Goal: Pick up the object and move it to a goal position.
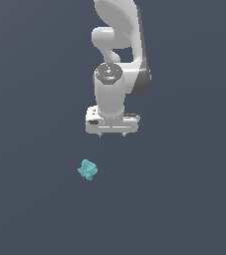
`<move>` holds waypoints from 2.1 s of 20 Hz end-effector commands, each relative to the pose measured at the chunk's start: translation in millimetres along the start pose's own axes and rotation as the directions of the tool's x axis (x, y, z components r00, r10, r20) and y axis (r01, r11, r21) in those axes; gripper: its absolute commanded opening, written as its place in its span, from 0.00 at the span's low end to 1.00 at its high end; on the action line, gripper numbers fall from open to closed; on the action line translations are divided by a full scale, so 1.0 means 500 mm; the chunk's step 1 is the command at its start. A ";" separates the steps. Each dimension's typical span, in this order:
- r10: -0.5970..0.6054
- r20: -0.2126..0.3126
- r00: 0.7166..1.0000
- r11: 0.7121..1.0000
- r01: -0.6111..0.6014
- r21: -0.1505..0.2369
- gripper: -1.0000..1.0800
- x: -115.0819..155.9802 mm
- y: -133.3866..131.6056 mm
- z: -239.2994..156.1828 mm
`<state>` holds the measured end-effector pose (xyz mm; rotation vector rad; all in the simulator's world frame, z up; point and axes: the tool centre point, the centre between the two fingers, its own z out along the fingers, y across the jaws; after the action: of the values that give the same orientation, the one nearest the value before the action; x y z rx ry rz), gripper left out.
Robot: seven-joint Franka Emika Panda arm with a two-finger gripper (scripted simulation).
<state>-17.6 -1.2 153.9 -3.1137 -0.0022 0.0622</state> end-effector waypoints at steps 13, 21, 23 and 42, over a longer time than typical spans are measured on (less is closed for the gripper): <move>0.008 0.007 1.000 1.000 -0.008 0.006 0.96 -0.007 -0.013 -0.017; -0.047 0.005 0.999 0.999 0.047 0.003 0.96 0.007 -0.004 -0.012; -0.073 0.004 0.997 0.997 0.073 0.001 0.96 0.014 0.001 -0.010; -0.479 -0.002 0.878 0.878 0.479 -0.022 0.96 0.116 0.082 0.033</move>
<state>35.7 -37.8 136.6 -3.0415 -0.7161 0.0409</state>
